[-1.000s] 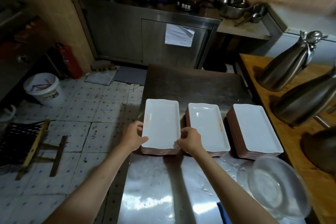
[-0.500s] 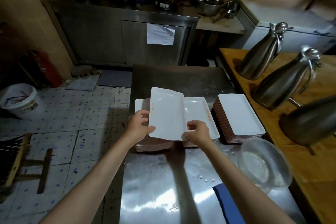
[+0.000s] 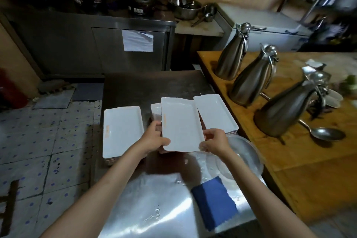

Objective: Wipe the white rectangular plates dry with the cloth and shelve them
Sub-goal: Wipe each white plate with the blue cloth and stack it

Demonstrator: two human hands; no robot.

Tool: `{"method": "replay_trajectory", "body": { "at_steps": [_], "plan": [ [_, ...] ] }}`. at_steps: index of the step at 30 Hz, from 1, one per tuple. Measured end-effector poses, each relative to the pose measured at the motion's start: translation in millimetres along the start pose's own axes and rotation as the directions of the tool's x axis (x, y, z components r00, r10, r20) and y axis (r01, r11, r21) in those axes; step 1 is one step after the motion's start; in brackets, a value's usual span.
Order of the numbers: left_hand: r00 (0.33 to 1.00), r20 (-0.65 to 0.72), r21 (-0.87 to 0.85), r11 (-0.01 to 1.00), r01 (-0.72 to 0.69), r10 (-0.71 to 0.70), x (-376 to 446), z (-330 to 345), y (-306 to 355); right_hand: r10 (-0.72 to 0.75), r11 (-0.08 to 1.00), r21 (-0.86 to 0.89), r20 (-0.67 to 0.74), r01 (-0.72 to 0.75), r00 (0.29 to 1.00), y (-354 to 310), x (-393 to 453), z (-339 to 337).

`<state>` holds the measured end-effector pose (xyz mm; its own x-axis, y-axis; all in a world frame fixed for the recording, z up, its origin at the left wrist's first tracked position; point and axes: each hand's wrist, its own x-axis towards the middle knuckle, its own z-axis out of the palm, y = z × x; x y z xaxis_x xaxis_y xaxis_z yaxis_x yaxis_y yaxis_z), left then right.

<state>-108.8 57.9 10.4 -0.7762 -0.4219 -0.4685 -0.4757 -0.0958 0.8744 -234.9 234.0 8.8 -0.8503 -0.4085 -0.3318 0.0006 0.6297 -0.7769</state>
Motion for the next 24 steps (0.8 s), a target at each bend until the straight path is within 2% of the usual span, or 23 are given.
{"method": "replay_trajectory", "body": {
  "at_steps": [6,13,19,24],
  "plan": [
    [0.999,0.038,-0.043,0.999,0.026,-0.024,6.5,53.3,4.1,-0.009,1.0,0.003,0.053,0.009,0.999,26.5,7.8,-50.7],
    [0.998,-0.027,-0.119,0.991,0.052,-0.056,18.1,113.6,5.4,-0.026,0.999,-0.025,0.193,0.031,0.981,54.6,31.1,-105.1],
    [0.995,-0.085,-0.135,0.99,0.032,-0.044,25.0,151.6,3.2,-0.106,0.965,-0.206,0.254,0.161,0.961,78.7,51.0,-132.6],
    [0.992,-0.121,-0.081,0.996,0.031,-0.041,23.3,169.4,7.3,-0.154,0.936,-0.271,0.262,0.226,0.953,93.1,48.7,-142.5]
  ]
}}
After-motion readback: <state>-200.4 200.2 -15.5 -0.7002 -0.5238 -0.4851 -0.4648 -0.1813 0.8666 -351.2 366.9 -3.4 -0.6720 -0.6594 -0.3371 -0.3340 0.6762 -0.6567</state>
